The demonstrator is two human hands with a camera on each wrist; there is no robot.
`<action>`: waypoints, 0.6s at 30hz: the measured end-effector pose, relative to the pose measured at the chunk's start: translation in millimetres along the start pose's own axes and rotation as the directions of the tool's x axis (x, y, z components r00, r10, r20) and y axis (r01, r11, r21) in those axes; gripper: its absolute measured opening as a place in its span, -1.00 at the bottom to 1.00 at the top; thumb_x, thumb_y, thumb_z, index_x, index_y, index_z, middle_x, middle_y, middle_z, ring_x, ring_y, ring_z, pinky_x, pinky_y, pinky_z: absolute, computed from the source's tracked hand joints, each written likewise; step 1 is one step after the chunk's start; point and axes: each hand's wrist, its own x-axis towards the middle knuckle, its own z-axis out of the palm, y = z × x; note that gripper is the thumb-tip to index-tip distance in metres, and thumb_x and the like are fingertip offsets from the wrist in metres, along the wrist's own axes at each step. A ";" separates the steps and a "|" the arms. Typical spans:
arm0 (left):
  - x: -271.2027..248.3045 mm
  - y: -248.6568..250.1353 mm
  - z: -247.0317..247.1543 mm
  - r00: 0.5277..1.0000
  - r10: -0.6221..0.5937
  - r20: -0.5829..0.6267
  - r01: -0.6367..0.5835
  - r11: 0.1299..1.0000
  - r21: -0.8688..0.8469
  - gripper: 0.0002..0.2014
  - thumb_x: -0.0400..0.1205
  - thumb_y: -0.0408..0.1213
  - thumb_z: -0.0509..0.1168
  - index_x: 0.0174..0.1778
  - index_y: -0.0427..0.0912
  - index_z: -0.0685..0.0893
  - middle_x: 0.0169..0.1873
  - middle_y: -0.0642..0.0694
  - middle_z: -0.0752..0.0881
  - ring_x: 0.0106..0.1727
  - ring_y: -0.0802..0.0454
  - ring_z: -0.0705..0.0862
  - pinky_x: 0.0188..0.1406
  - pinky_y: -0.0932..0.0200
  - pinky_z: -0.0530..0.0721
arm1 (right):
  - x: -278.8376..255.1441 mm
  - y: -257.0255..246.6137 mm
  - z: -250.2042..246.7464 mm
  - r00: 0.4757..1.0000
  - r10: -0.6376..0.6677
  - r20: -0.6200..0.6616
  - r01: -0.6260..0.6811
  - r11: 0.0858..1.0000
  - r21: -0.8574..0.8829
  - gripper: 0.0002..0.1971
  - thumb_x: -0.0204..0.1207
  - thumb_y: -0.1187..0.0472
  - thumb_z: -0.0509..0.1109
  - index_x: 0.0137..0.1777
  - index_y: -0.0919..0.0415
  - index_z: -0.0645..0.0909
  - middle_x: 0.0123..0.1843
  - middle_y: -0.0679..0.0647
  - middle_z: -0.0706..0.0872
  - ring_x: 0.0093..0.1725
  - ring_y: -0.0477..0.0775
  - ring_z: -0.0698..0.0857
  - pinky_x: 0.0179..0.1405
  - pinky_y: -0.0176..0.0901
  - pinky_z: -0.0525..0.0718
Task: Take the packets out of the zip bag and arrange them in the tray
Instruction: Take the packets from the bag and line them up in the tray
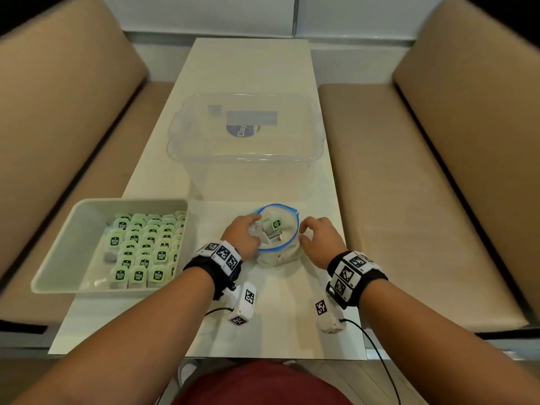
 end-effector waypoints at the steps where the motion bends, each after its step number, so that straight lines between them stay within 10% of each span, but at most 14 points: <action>1: -3.3 -0.5 0.4 1.000 0.020 0.022 -0.020 1.000 0.007 -0.33 0.54 -0.41 0.36 0.59 -0.03 0.37 0.46 -0.14 0.43 0.47 -0.11 0.47 0.36 0.19 0.46 | 0.0 -1.7 3.2 0.999 0.029 0.032 -0.030 0.999 0.040 -0.85 0.61 0.00 0.29 0.10 -0.01 0.52 0.18 0.14 0.58 -0.11 0.17 0.70 -0.03 -0.01 0.69; 4: -14.7 2.2 2.4 0.997 0.051 0.064 -0.046 0.996 -0.077 -0.11 0.48 -0.34 0.46 0.69 -0.05 0.15 0.48 -0.06 0.30 0.40 -0.09 0.48 0.04 0.09 0.74 | 1.2 -11.6 9.5 0.989 0.106 0.099 -0.128 0.959 0.252 -0.69 0.57 -0.15 0.31 0.15 0.02 0.51 -0.07 0.17 0.74 -0.25 0.21 0.81 -0.15 0.21 0.82; 8: -22.1 4.9 4.0 0.992 0.124 0.031 -0.122 0.990 -0.064 0.09 0.40 -0.23 0.56 0.73 -0.07 -0.02 0.53 -0.09 0.24 0.50 -0.04 0.42 0.42 0.15 0.48 | 3.6 -25.0 5.9 0.973 0.217 0.078 -0.228 0.852 0.471 -0.32 0.25 -0.44 0.36 0.17 0.09 0.56 0.07 0.11 0.75 -0.06 0.15 0.82 -0.06 0.20 0.83; 14: -22.7 9.7 6.0 0.993 0.117 -0.006 -0.117 0.988 -0.099 0.33 0.26 -0.18 0.67 0.71 -0.04 -0.22 0.46 -0.04 0.25 0.42 0.08 0.39 0.34 0.26 0.44 | 1.5 -22.1 11.4 0.988 0.146 -0.052 -0.107 0.887 0.450 -0.63 0.42 0.38 0.41 0.23 0.16 0.54 0.22 0.08 0.66 0.22 0.10 0.67 0.24 0.14 0.71; 18: -16.9 2.3 13.0 0.998 0.052 -0.024 -0.053 0.997 -0.064 0.30 0.14 -0.06 0.71 0.67 -0.12 -0.01 0.40 -0.10 0.36 0.38 -0.03 0.47 0.27 0.20 0.50 | -2.8 -15.3 13.4 0.982 0.178 0.067 -0.177 0.727 0.663 -0.59 0.42 0.59 0.20 0.10 0.09 0.49 0.11 0.23 0.78 -0.09 0.13 0.79 -0.29 -0.07 0.75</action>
